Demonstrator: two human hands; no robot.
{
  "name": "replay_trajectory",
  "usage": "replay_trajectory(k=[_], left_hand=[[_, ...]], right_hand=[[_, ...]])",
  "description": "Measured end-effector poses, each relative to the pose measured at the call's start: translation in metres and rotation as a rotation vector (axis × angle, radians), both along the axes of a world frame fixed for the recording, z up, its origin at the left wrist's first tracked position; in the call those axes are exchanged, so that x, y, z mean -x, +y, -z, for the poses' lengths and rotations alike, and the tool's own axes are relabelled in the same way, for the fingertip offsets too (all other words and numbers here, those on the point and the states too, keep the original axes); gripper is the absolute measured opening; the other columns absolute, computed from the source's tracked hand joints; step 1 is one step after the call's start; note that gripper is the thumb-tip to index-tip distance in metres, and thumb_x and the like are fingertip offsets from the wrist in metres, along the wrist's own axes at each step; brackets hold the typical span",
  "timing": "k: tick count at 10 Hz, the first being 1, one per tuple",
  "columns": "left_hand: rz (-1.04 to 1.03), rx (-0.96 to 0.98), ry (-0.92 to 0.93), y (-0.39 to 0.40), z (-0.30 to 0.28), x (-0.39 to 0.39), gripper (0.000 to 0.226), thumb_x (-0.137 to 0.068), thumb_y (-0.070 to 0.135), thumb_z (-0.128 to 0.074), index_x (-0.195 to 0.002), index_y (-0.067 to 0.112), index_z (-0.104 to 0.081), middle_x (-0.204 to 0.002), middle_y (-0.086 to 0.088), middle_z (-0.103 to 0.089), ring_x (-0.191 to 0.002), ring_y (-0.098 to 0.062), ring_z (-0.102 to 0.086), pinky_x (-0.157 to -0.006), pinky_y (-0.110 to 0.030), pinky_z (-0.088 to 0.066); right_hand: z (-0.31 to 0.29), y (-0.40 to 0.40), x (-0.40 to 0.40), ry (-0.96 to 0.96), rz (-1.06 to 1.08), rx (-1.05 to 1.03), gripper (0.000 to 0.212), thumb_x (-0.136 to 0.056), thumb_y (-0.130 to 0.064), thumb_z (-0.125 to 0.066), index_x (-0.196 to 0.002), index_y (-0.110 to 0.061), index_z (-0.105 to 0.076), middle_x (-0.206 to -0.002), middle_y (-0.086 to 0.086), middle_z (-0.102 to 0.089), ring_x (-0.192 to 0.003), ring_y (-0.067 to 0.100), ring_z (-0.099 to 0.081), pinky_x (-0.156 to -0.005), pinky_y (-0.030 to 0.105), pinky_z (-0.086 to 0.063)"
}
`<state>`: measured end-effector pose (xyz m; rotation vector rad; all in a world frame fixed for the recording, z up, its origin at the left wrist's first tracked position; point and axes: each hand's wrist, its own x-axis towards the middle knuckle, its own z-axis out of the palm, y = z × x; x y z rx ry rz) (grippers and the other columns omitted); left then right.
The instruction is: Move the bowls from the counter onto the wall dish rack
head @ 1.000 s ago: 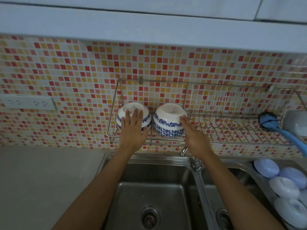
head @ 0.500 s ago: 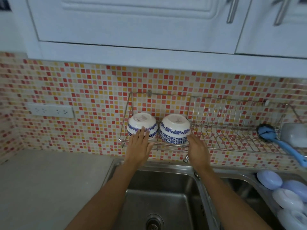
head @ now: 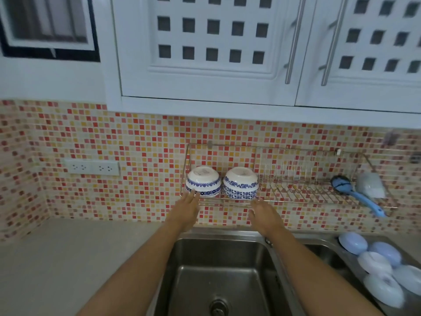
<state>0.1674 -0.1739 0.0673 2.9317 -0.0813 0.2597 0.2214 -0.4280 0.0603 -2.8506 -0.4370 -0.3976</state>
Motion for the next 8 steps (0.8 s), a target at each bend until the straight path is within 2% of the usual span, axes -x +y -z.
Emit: replay_trajectory(k=[1, 2, 3, 4, 7, 8], left_hand=[[-0.007, -0.003, 0.017, 0.004, -0.032, 0.021, 0.056, -0.103, 0.034, -0.019, -0.151, 0.010, -0.002, -0.161, -0.010, 0.003, -0.148, -0.025, 0.002, -0.121, -0.039, -0.007], [0.003, -0.038, 0.029, 0.004, -0.062, 0.043, 0.057, -0.103, 0.034, -0.018, -0.151, 0.007, -0.001, -0.161, -0.012, 0.004, -0.149, -0.026, 0.001, -0.122, -0.039, -0.008], [0.009, -0.028, 0.027, 0.001, -0.083, 0.061, 0.059, -0.102, 0.036, -0.021, -0.151, 0.008, -0.003, -0.161, -0.011, 0.003, -0.149, -0.025, 0.000, -0.122, -0.040, -0.008], [0.024, -0.001, 0.004, -0.004, -0.097, 0.077, 0.060, -0.102, 0.038, -0.022, -0.151, 0.008, -0.004, -0.161, -0.009, 0.002, -0.149, -0.024, -0.001, -0.121, -0.041, -0.009], [0.034, 0.023, -0.021, -0.003, -0.101, 0.110, 0.061, -0.101, 0.039, -0.021, -0.151, 0.007, -0.004, -0.161, -0.009, 0.001, -0.149, -0.023, -0.002, -0.121, -0.041, -0.008], [0.026, 0.025, -0.041, -0.003, -0.100, 0.112, 0.061, -0.102, 0.039, -0.020, -0.151, 0.006, -0.004, -0.161, -0.009, 0.001, -0.149, -0.024, -0.002, -0.122, -0.040, -0.008]], right_hand=[[-0.028, 0.010, 0.023, 0.038, 0.016, -0.026, 0.039, -0.100, -0.034, -0.032, -0.124, -0.011, -0.054, -0.126, 0.012, -0.058, -0.114, 0.026, -0.054, -0.101, 0.044, -0.045], [-0.058, 0.020, 0.044, 0.062, 0.031, -0.035, 0.048, -0.100, -0.039, -0.027, -0.127, -0.007, -0.051, -0.133, 0.017, -0.051, -0.122, 0.033, -0.047, -0.103, 0.049, -0.041], [-0.087, 0.026, 0.064, 0.020, 0.030, 0.026, 0.050, -0.101, -0.037, -0.030, -0.134, -0.003, -0.046, -0.138, 0.023, -0.047, -0.125, 0.038, -0.045, -0.103, 0.048, -0.040], [-0.107, 0.030, 0.082, -0.040, 0.019, 0.028, 0.052, -0.101, -0.038, -0.031, -0.138, -0.003, -0.043, -0.141, 0.020, -0.046, -0.132, 0.036, -0.040, -0.105, 0.049, -0.037], [-0.105, 0.028, 0.115, -0.089, 0.016, 0.048, 0.057, -0.100, -0.040, -0.031, -0.144, -0.004, -0.035, -0.152, 0.014, -0.036, -0.144, 0.029, -0.023, -0.115, 0.050, -0.025], [-0.100, 0.028, 0.111, -0.101, 0.023, 0.041, 0.058, -0.100, -0.042, -0.030, -0.143, -0.004, -0.037, -0.151, 0.014, -0.038, -0.144, 0.029, -0.024, -0.115, 0.051, -0.024]])
